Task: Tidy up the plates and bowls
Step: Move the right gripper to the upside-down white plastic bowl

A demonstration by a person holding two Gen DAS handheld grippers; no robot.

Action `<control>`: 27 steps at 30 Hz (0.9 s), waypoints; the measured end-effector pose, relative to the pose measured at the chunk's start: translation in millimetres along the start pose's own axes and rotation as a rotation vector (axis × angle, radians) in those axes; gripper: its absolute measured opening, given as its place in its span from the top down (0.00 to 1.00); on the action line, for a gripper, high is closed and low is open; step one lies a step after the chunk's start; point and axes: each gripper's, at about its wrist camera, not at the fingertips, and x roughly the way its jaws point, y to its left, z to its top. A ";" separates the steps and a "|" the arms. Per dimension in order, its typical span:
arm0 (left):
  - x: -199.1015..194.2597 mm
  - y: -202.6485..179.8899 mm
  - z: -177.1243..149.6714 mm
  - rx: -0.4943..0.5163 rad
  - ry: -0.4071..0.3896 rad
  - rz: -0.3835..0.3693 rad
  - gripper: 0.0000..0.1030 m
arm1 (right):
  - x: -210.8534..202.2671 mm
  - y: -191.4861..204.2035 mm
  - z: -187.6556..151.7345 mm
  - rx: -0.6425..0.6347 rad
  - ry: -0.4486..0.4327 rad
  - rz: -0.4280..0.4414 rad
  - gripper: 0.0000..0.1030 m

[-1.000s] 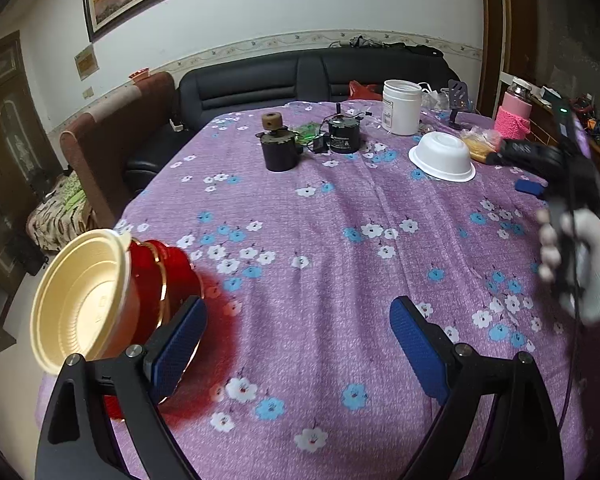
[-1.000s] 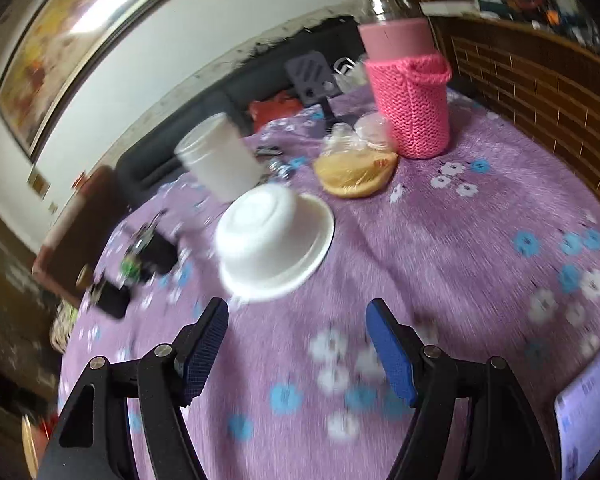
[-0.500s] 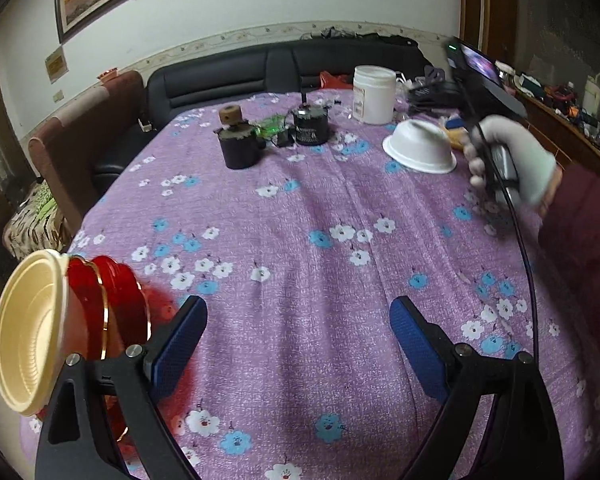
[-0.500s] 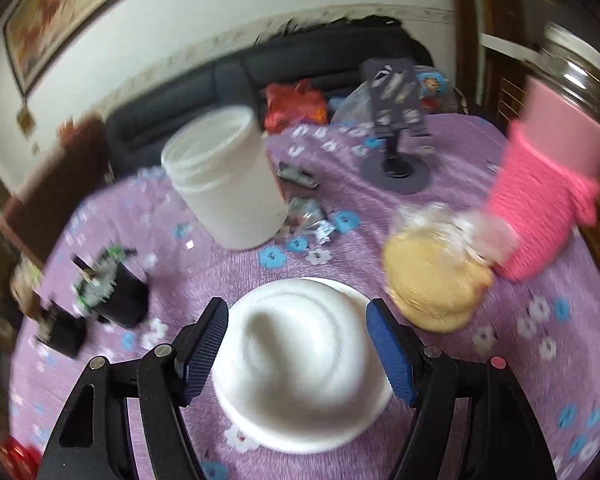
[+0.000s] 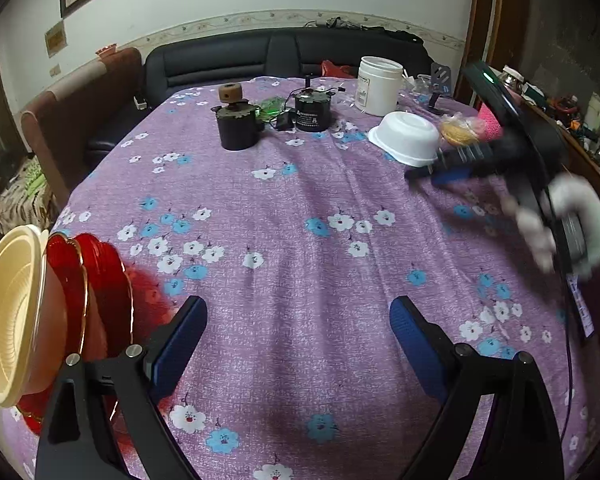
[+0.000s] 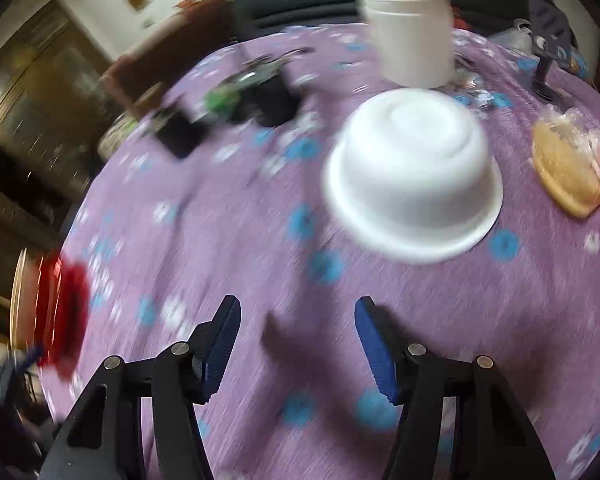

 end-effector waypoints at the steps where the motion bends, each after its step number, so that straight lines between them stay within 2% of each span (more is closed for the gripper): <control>1: 1.3 1.0 3.4 -0.005 0.003 -0.005 0.10 | -9.7 -2.6 -9.5 0.050 -0.055 -0.009 0.38; 5: 11.3 4.4 23.3 -0.042 0.007 -0.020 0.10 | -43.7 -42.6 -22.6 0.336 -0.284 -0.032 0.34; 6: 14.6 3.8 29.9 -0.049 0.003 -0.017 0.10 | -47.6 -51.8 -22.4 0.375 -0.313 -0.042 0.34; 11: 38.7 -5.8 67.7 -0.042 -0.024 0.015 0.10 | -48.3 -81.2 -18.7 0.503 -0.359 -0.017 0.34; 15: 64.8 -11.8 91.8 -0.053 -0.012 0.009 0.10 | -44.0 -87.2 -5.1 0.521 -0.398 -0.045 0.34; 18: 95.0 -12.0 116.4 -0.127 0.027 -0.079 0.11 | -38.0 -92.1 1.8 0.549 -0.412 -0.041 0.34; 21: 135.4 -10.2 141.7 -0.265 0.083 -0.200 0.11 | -32.0 -98.0 9.0 0.581 -0.439 -0.016 0.33; 25: 178.7 -25.3 168.8 -0.330 0.132 -0.255 0.11 | -22.2 -98.4 16.9 0.577 -0.451 -0.008 0.33; 27: 193.6 -33.1 181.9 -0.354 0.136 -0.305 0.11 | -18.9 -99.5 18.7 0.579 -0.470 0.027 0.33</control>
